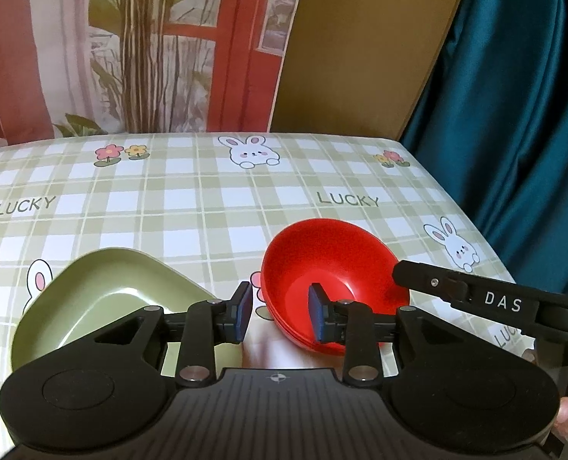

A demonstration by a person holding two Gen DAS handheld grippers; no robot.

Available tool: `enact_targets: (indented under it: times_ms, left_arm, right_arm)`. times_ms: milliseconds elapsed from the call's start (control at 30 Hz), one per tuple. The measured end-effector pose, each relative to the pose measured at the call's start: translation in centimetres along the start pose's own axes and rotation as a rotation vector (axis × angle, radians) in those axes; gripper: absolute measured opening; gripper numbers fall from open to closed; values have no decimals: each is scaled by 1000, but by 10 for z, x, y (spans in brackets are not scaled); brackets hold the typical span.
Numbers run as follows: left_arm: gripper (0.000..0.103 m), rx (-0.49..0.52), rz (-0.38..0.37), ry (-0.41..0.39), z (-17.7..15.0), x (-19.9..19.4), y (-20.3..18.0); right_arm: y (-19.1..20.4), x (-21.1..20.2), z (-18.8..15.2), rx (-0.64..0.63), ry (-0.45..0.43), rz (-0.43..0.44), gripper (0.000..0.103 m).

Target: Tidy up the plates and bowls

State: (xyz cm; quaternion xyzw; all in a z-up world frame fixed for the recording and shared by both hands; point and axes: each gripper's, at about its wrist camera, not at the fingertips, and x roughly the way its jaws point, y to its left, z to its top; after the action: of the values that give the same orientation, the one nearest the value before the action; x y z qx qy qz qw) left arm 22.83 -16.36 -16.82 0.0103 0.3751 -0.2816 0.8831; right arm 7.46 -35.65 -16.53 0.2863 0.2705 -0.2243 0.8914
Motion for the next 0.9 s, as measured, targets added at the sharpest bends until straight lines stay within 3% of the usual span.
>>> enact_targets:
  times_ms: [333,900]
  left_arm:
    - [38,-5,-4,-20,2,0,2]
    - [39,8,-23,29,0,23,2]
  right_arm:
    - [-3,0,0,6,-13,-15,24]
    - [-9,16,-8,37,34,-8,25]
